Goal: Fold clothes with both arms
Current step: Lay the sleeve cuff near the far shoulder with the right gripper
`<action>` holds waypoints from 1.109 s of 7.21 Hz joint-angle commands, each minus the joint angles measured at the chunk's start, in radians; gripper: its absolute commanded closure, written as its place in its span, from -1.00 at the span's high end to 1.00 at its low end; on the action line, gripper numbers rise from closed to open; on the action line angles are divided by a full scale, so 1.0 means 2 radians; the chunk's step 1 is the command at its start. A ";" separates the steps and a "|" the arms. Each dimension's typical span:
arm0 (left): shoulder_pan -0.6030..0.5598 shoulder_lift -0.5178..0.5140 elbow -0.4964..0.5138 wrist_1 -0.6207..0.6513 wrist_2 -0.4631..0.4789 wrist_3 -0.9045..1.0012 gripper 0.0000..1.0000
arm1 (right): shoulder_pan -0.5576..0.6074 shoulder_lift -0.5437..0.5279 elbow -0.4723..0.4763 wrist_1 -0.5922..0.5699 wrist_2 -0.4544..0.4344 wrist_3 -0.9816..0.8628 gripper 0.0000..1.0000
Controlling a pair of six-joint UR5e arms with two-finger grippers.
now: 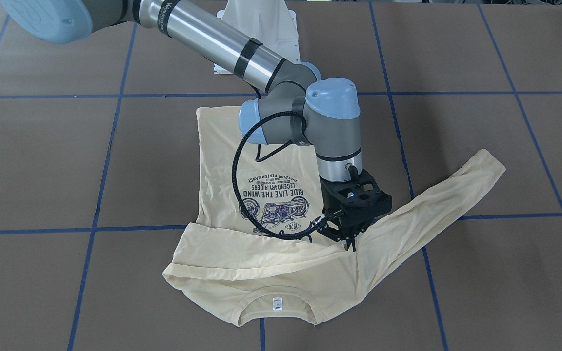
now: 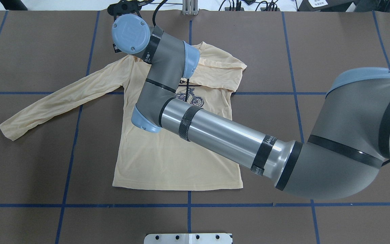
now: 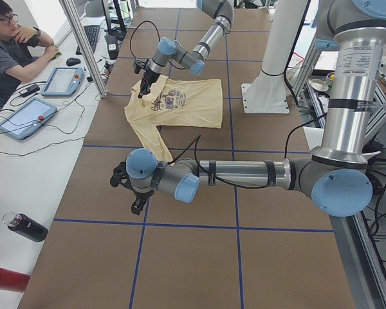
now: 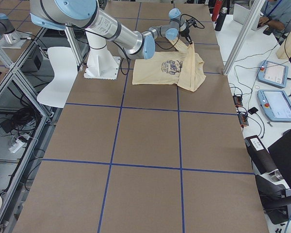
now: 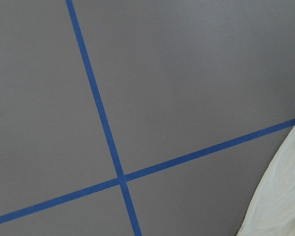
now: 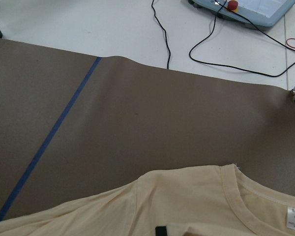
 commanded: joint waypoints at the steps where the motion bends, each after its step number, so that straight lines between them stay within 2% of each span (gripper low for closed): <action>1: -0.003 0.000 0.003 -0.003 0.000 -0.001 1.00 | -0.002 0.016 -0.052 0.031 -0.012 -0.001 -1.00; 7: -0.010 -0.001 0.000 -0.003 -0.001 -0.002 1.00 | -0.018 0.024 -0.061 0.032 -0.014 -0.002 -1.00; 8: -0.011 -0.001 0.001 -0.003 -0.001 -0.002 1.00 | -0.018 0.031 -0.061 0.032 -0.017 -0.001 -0.49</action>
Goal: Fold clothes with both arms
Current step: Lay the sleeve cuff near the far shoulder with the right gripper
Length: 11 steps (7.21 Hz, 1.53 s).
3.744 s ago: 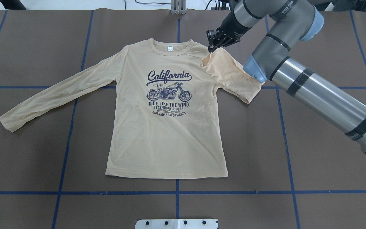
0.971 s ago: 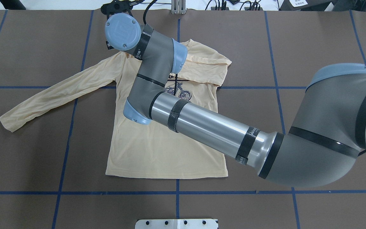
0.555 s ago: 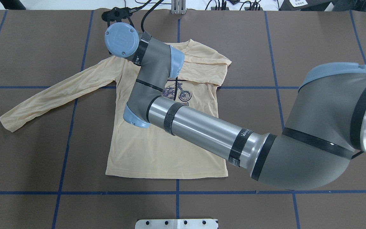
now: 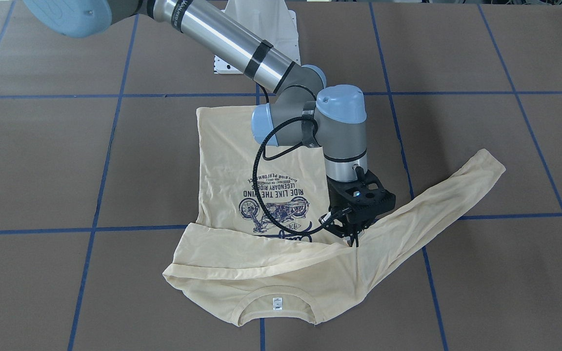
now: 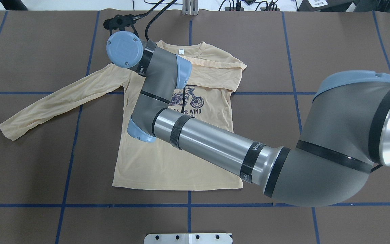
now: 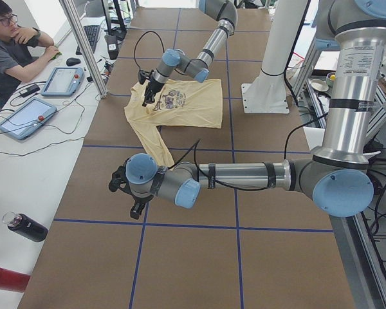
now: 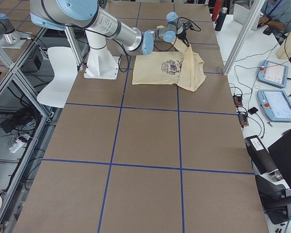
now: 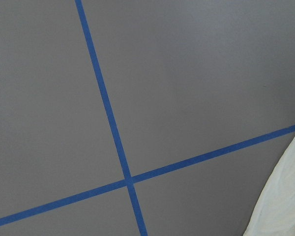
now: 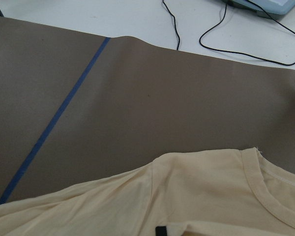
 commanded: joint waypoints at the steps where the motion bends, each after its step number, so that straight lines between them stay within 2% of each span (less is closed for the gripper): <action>1: -0.001 -0.001 0.000 0.000 0.001 -0.001 1.00 | 0.000 0.014 0.000 0.002 -0.004 0.002 -0.02; 2: -0.003 -0.001 0.000 0.000 0.001 -0.001 1.00 | 0.001 0.015 0.000 0.004 -0.004 0.004 0.90; 6: -0.006 -0.002 0.000 0.000 0.000 -0.002 1.00 | 0.008 0.017 0.000 0.004 -0.003 0.005 0.93; 7: -0.006 -0.004 0.000 0.000 0.000 -0.006 1.00 | 0.010 0.018 0.010 0.004 0.008 0.017 0.93; 8: -0.006 -0.004 -0.003 -0.002 -0.002 -0.030 1.00 | 0.020 0.012 0.035 -0.001 0.038 0.046 0.96; 9: -0.006 -0.001 -0.013 -0.014 -0.002 -0.057 1.00 | 0.026 -0.027 0.107 -0.025 0.060 0.078 0.97; 10: -0.005 0.005 -0.019 -0.050 -0.002 -0.108 1.00 | 0.029 -0.087 0.214 -0.083 0.072 0.083 0.97; 11: -0.003 0.022 -0.014 -0.111 -0.002 -0.153 1.00 | 0.032 -0.119 0.276 -0.131 0.077 0.083 0.97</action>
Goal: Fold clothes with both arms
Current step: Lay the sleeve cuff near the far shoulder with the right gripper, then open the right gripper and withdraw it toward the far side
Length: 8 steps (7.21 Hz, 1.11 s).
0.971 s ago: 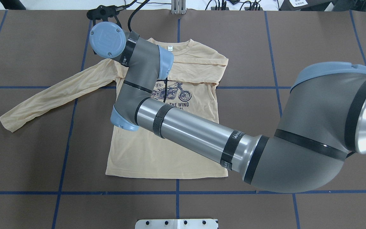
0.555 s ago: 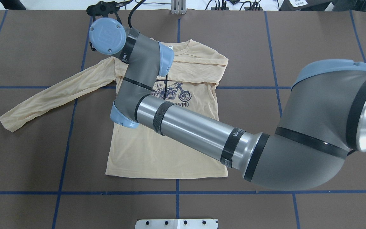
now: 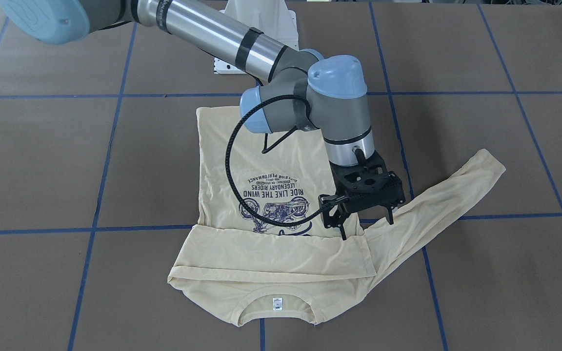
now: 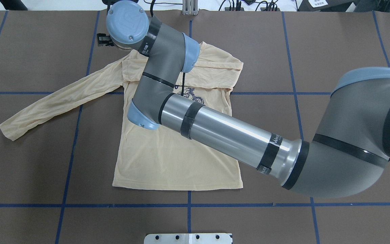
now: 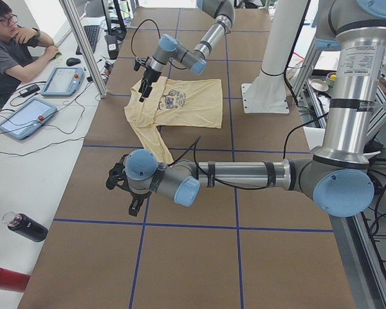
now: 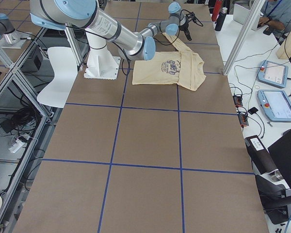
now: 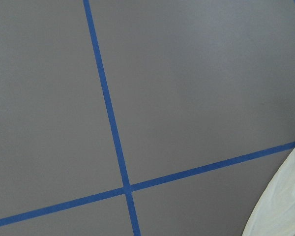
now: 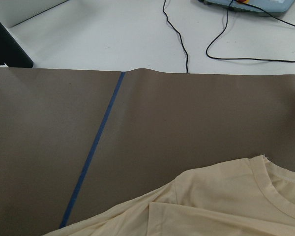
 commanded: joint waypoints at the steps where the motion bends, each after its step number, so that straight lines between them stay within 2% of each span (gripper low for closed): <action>1: 0.005 0.031 0.000 -0.116 -0.001 -0.104 1.00 | 0.007 -0.063 0.125 -0.093 0.037 0.014 0.97; 2: 0.017 0.048 0.000 -0.168 -0.001 -0.152 1.00 | 0.019 -0.091 0.169 -0.122 0.077 0.032 0.97; 4: 0.072 0.068 0.002 -0.267 0.004 -0.271 1.00 | 0.036 -0.169 0.282 -0.178 0.128 0.034 0.97; 5: 0.096 0.070 0.006 -0.294 0.008 -0.317 1.00 | 0.045 -0.204 0.330 -0.207 0.155 0.034 0.97; 7: 0.144 0.070 0.007 -0.318 0.062 -0.379 1.00 | 0.063 -0.279 0.416 -0.237 0.194 0.034 0.97; 8: 0.173 0.070 0.009 -0.337 0.096 -0.420 1.00 | 0.074 -0.306 0.444 -0.246 0.213 0.034 0.98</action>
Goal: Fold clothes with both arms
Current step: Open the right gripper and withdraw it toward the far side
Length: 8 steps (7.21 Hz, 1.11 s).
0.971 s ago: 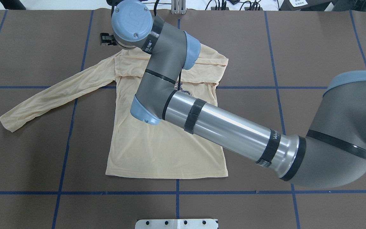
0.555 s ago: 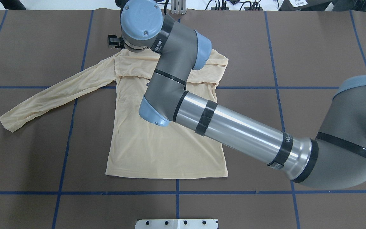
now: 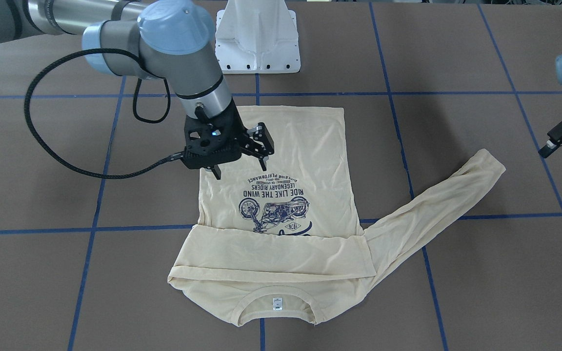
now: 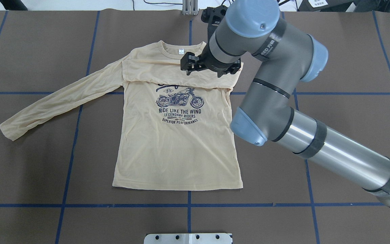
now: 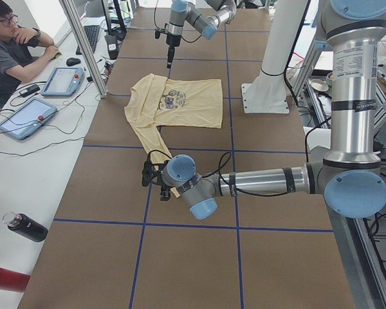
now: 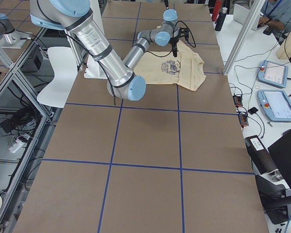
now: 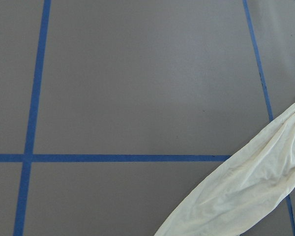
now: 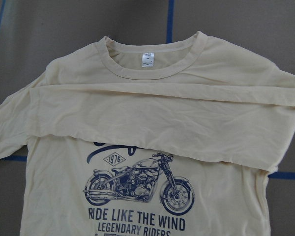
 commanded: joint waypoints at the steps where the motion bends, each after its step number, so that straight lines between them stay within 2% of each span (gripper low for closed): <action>1: 0.064 0.000 0.002 -0.036 0.075 -0.088 1.00 | 0.029 -0.042 0.051 -0.040 0.055 0.000 0.98; 3: 0.111 0.000 0.015 -0.042 0.137 -0.115 1.00 | 0.041 -0.062 0.079 -0.064 0.068 0.000 0.98; 4: 0.118 -0.001 0.020 -0.040 0.139 -0.113 1.00 | 0.041 -0.078 0.093 -0.066 0.068 0.000 0.98; 8: 0.132 -0.002 0.040 -0.039 0.141 -0.110 1.00 | 0.042 -0.080 0.097 -0.066 0.068 0.000 0.98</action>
